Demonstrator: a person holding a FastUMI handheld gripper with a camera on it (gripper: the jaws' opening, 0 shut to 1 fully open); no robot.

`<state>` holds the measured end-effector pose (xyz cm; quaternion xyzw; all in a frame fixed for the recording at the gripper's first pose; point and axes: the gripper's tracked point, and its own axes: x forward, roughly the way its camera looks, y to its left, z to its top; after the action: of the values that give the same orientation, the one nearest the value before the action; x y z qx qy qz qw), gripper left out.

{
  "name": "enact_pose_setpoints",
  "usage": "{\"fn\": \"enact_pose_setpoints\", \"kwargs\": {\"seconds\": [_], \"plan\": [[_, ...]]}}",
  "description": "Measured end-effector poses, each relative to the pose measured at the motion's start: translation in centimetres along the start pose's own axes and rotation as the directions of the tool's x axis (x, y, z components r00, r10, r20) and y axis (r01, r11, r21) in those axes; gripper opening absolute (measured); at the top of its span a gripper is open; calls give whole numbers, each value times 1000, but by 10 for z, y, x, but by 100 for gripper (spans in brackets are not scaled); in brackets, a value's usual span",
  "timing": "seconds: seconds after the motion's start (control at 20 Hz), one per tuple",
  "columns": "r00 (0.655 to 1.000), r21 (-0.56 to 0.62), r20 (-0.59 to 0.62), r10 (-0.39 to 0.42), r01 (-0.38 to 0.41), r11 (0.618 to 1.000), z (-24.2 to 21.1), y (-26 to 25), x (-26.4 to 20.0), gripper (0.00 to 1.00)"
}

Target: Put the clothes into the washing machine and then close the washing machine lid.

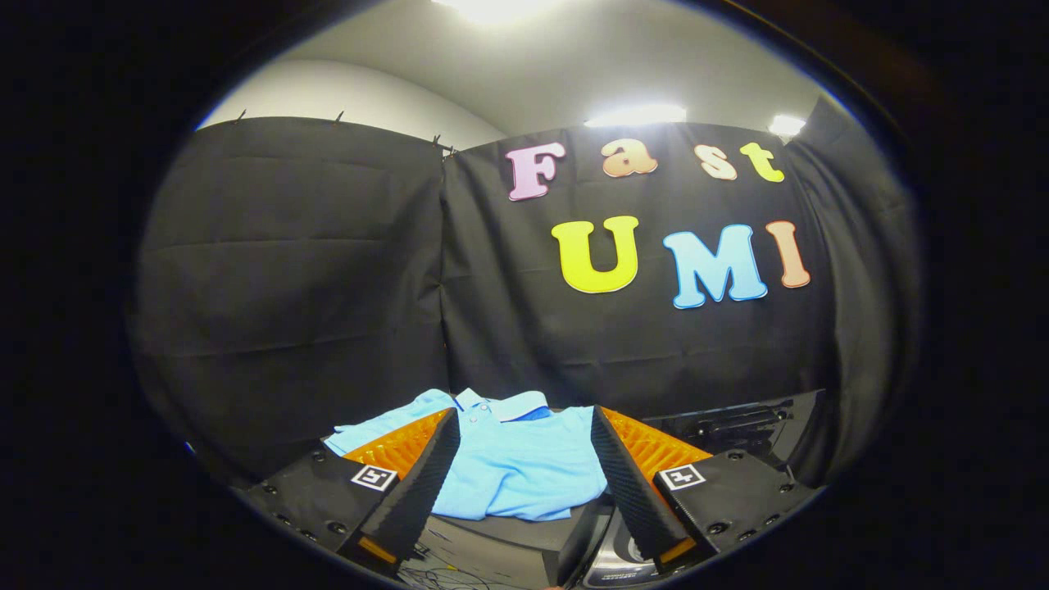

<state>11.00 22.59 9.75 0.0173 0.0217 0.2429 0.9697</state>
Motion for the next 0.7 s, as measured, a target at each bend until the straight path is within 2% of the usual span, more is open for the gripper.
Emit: {"fn": "enact_pose_setpoints", "kwargs": {"seconds": [0.35,0.7], "plan": [[994,-12,-96,46,-48,999,-13,35,45,100],[969,-50,-224,101,-115,992,-38,67,85,100]]}}
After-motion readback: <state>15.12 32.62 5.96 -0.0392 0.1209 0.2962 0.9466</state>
